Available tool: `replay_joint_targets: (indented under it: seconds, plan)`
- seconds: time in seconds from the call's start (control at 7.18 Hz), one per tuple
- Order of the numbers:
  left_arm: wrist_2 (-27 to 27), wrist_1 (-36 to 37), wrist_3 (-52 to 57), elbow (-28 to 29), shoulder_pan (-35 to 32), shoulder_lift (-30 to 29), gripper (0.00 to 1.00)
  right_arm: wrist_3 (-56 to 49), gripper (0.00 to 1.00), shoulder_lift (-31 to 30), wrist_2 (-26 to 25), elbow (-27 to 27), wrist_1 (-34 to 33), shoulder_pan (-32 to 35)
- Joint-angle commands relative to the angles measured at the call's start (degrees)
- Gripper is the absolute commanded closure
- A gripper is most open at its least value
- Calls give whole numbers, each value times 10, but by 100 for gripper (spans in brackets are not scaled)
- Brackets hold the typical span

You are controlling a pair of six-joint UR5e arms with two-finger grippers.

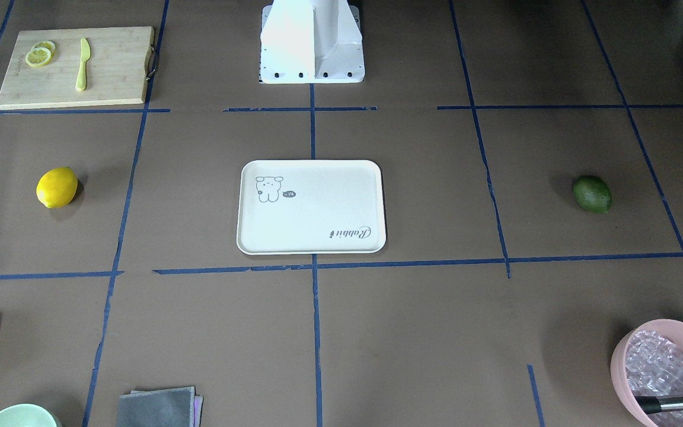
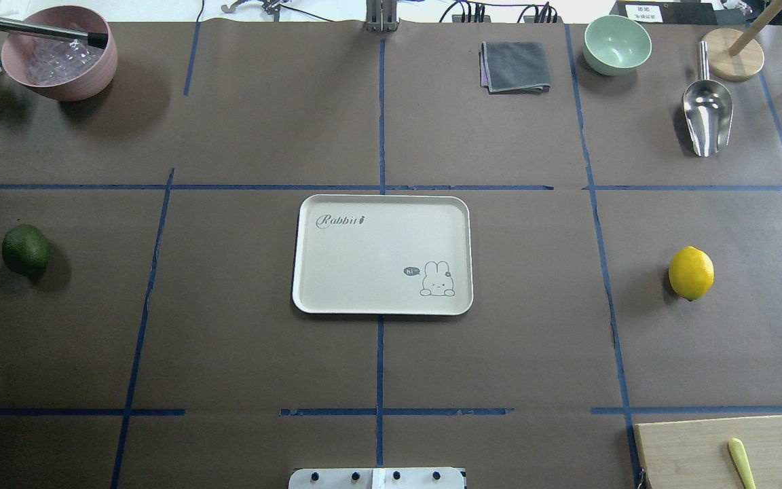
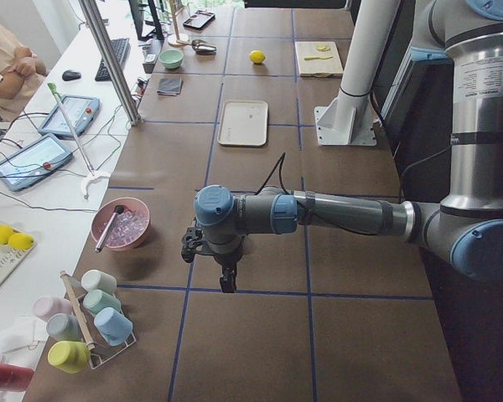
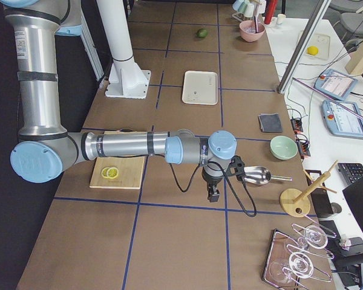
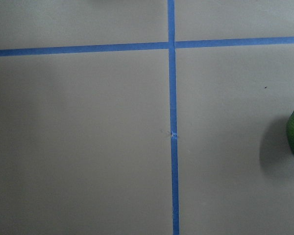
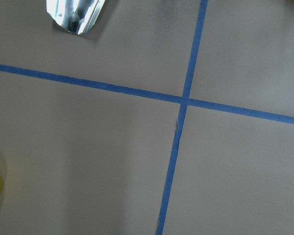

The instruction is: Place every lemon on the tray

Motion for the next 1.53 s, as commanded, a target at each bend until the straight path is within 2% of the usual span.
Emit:
replay_joint_targets:
  seconds: [0.0, 0.7, 0.97, 1.11, 1.25, 1.39]
  plan:
    - [2, -8, 3, 3, 0, 6, 0, 0, 0, 1, 0, 0, 0, -1]
    - [3, 8, -3, -14, 1, 5, 0, -1, 0, 0, 2, -4, 0, -1]
    - [2, 7, -5, -18, 1, 6, 0, -2, 0, -6, 58, 4, 3, -3]
    - [1, 7, -4, -17, 2, 6, 0, 35, 0, -22, 73, 32, 8, -10]
    - [2, 8, -3, -18, 2, 7, 0, 162, 0, -42, 65, 95, 20, -61]
    - [1, 5, -3, -16, 2, 10, 0, 273, 0, -61, 59, 122, 63, -102]
